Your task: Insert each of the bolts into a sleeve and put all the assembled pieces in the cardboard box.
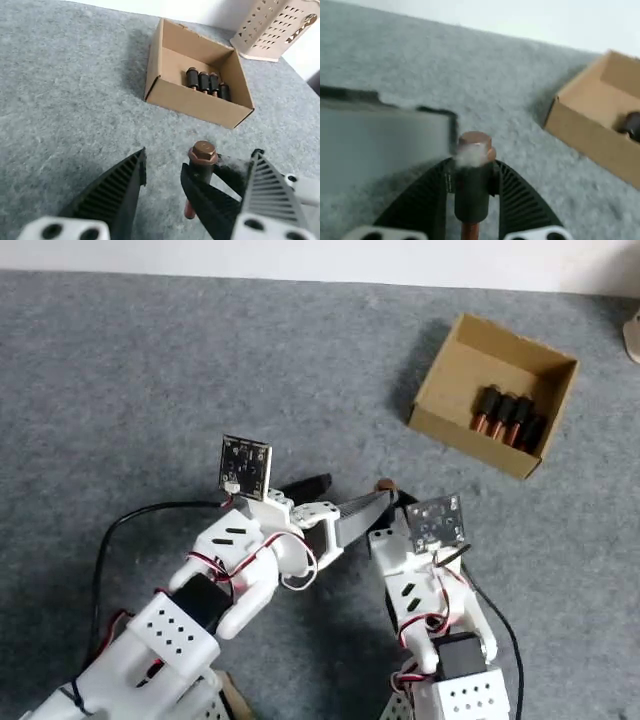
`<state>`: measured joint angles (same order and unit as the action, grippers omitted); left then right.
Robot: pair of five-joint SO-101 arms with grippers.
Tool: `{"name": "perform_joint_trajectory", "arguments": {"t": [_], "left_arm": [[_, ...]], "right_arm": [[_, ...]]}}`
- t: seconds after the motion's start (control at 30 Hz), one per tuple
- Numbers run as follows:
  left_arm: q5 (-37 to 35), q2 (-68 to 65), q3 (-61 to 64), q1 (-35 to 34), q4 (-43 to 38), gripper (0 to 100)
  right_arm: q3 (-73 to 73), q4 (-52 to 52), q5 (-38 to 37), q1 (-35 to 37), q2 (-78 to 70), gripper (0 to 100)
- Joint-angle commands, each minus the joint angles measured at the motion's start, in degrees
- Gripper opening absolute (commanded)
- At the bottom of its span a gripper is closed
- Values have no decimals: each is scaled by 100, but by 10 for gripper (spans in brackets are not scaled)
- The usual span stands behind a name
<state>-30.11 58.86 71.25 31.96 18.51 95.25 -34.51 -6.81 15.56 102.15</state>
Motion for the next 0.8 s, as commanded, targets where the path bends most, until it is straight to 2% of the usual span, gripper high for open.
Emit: {"name": "perform_joint_trajectory", "arguments": {"t": [0.0, 0.3, 0.77], "left_arm": [[-35, 110, -330, -66, 220, 309], [-35, 110, -303, -66, 246, 309], [-9, 110, -207, -66, 246, 308]], "right_arm": [[-611, -13, 70, -224, -664, 5], [-2800, 57, 202, -884, -4189, 5], [-5780, 48, 237, -1719, -7240, 5]]}}
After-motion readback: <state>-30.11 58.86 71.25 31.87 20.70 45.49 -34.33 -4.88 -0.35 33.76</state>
